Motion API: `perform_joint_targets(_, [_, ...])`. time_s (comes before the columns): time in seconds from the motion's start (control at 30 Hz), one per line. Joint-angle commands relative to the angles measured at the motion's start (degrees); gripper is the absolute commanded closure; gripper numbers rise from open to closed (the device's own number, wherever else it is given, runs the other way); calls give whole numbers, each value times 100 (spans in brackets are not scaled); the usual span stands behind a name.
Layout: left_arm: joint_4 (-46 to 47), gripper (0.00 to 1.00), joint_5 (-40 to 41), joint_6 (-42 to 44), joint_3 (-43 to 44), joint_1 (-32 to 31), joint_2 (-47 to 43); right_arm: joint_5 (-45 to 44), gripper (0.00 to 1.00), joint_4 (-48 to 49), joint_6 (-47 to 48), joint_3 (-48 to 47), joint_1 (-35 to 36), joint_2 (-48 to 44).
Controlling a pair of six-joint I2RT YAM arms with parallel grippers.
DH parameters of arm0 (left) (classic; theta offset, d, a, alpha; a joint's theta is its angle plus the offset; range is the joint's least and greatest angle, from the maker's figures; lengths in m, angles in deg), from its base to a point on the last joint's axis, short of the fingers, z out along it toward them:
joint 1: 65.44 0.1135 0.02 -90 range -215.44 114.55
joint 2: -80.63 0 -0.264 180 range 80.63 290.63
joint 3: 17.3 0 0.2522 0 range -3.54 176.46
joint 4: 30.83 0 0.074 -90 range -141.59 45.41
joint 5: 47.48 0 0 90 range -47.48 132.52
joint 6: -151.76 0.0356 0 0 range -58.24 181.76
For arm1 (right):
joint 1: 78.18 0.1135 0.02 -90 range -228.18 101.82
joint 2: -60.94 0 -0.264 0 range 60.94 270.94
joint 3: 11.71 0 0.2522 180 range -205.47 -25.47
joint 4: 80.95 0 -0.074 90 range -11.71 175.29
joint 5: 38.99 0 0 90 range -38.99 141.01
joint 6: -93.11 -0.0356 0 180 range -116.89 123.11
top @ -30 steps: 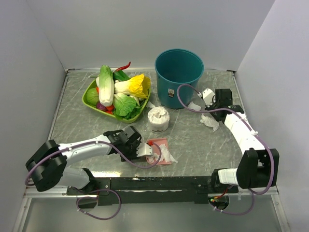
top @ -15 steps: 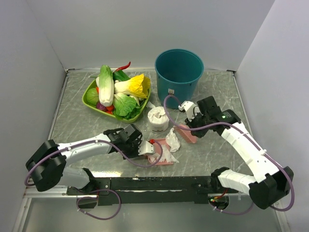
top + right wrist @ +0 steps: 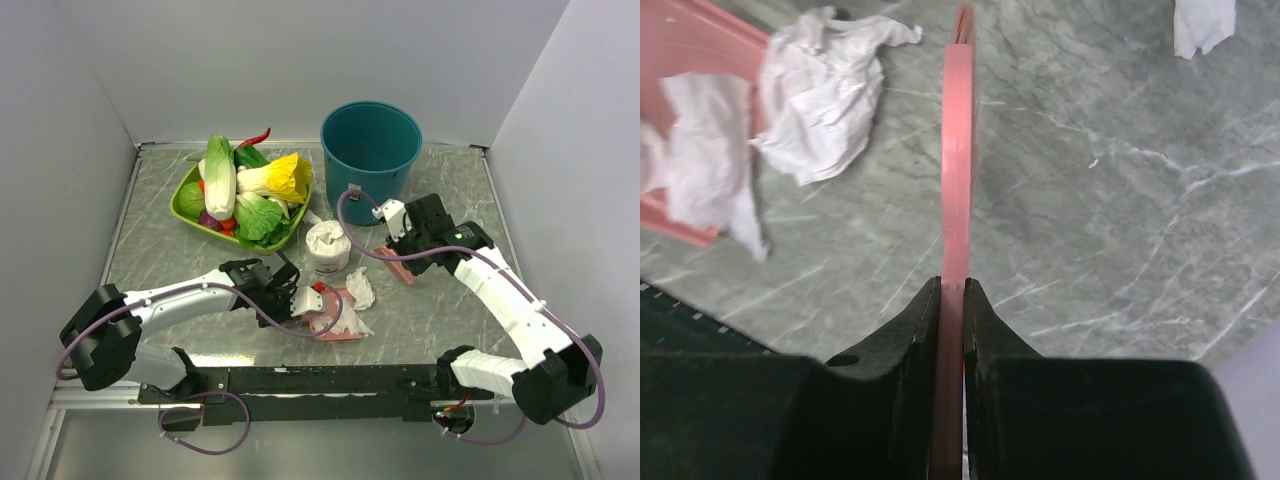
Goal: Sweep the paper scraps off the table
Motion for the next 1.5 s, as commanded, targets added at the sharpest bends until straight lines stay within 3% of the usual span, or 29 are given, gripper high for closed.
perform_joint_targets(0.0, [-279,99,-49,-353,326,9,121,-334,100,596,-116,288,42,204])
perform_joint_targets(0.4, [133,99,294,-608,590,9,516,1881,100,104,-476,509,956,64])
perform_joint_targets(0.5, [230,99,285,-530,634,9,622,1768,100,104,-520,386,1036,29])
perform_joint_targets(0.83, [828,99,127,-354,54,9,219,363,100,-651,745,-511,1045,-251])
perform_joint_targets(1.0, [1047,99,109,67,-244,62,-18,580,100,-1275,790,-739,1036,-401])
perform_joint_targets(1.1, [1276,99,48,305,-429,97,-238,397,100,-1163,614,-678,1010,-577])
perform_joint_targets(1.2, [1338,99,-75,384,-412,106,-257,-43,100,-846,229,-494,633,-709])
perform_joint_targets(1.23, [1294,99,-119,411,-377,115,-265,-70,100,-689,131,-467,127,-674])
perform_joint_targets(1.33, [1241,99,-348,779,-403,141,-449,88,100,-547,-299,-449,-893,-412])
perform_joint_targets(1.47, [1031,99,-602,1473,-360,255,-888,527,100,-459,-765,-406,-1538,-243])
